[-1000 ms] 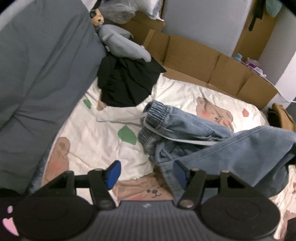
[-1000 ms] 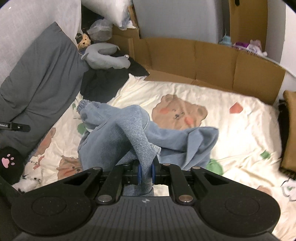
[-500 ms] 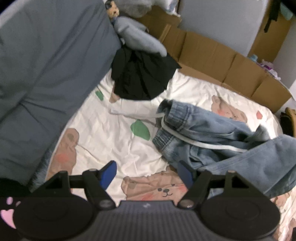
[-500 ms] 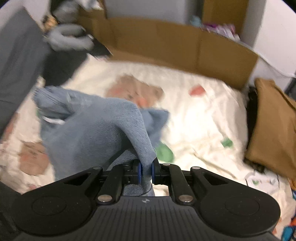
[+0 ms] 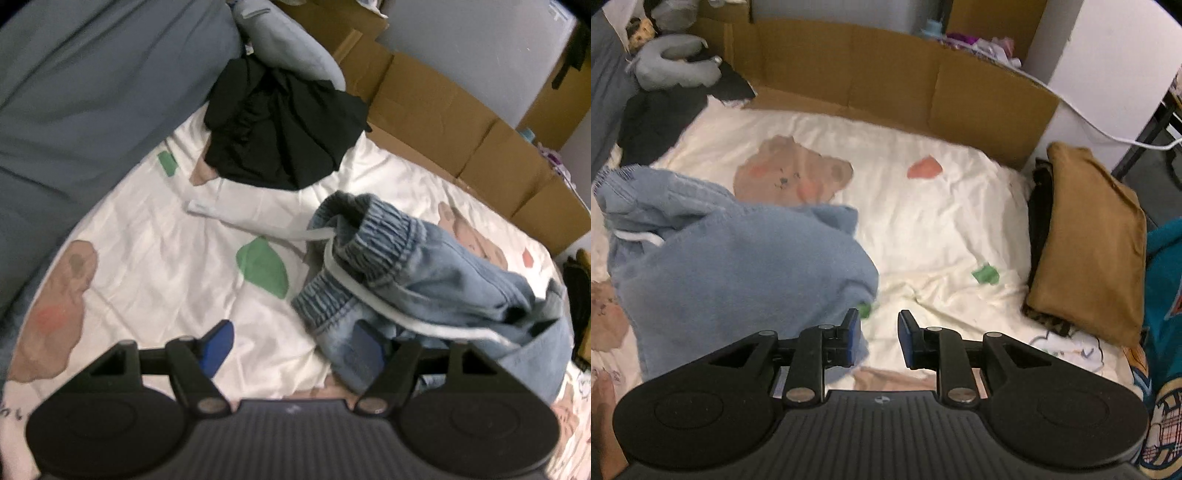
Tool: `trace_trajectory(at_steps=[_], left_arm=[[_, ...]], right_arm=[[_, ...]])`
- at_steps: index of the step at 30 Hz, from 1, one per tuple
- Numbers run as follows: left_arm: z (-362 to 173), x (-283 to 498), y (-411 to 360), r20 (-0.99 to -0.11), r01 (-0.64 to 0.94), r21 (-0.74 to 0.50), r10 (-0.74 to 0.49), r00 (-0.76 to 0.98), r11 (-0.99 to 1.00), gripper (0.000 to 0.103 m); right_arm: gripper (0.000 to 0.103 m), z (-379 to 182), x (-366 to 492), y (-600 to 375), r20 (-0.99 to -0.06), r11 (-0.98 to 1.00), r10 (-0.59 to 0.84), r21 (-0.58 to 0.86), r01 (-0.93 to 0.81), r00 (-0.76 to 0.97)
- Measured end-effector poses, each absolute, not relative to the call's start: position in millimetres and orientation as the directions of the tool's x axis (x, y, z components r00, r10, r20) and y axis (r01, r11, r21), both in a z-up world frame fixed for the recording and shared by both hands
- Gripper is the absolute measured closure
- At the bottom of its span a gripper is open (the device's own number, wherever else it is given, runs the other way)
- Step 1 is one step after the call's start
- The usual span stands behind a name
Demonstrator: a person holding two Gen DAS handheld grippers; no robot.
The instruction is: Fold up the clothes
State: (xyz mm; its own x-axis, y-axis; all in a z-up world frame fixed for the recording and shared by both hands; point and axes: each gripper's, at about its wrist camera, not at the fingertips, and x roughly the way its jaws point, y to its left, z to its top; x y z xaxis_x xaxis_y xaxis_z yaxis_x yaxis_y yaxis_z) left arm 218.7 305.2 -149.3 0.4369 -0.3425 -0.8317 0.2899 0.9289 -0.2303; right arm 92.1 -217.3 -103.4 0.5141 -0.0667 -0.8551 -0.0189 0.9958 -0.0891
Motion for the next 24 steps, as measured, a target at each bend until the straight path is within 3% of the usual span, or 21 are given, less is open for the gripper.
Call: trace_trajectory(at_steps=[9, 18, 20, 24], left_arm=[[-181.7, 230.3, 291.5, -0.833, 0.281, -0.269, -0.369, 0.413, 0.921, 0.029], [-182.4, 234.2, 289.1, -0.785, 0.306, -0.329, -0.439, 0.437, 0.893, 0.03], [-180.4, 235.1, 287.8, -0.775, 0.309, -0.339, -0.45, 0.444, 0.889, 0.032], [-179.1, 237.4, 283.8, -0.76, 0.314, -0.354, -0.467, 0.453, 0.881, 0.032]], right_arm=[[0.06, -84.8, 130.0, -143.6, -0.796, 0.976, 0.123, -0.011, -0.217, 0.593], [0.06, -99.6, 173.1, -42.6, -0.79, 0.892, 0.298, 0.031, -0.452, 0.536], [0.054, -103.3, 180.5, -22.4, -0.791, 0.866, 0.333, 0.041, -0.498, 0.513], [0.053, -111.9, 198.6, 12.2, -0.799, 0.819, 0.385, 0.065, -0.569, 0.462]])
